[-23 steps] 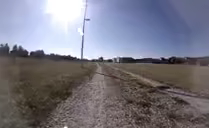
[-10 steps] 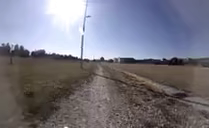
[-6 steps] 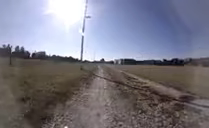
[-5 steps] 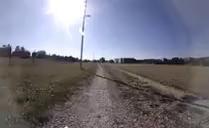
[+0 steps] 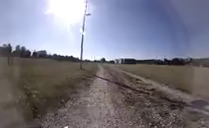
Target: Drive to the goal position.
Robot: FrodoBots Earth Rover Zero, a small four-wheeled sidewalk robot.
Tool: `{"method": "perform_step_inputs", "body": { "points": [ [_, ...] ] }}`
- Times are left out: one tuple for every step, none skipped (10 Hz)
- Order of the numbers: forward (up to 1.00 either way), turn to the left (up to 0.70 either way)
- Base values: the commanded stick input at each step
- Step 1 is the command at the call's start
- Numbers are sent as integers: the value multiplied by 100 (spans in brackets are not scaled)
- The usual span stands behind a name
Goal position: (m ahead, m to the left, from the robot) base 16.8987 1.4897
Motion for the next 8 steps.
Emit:
{"method": "perform_step_inputs", "body": {
  "points": [
    [50,0],
    [50,0],
    [50,0],
    [50,0],
    [50,0],
    [50,0],
    [50,0],
    [50,0]
  ]
}}
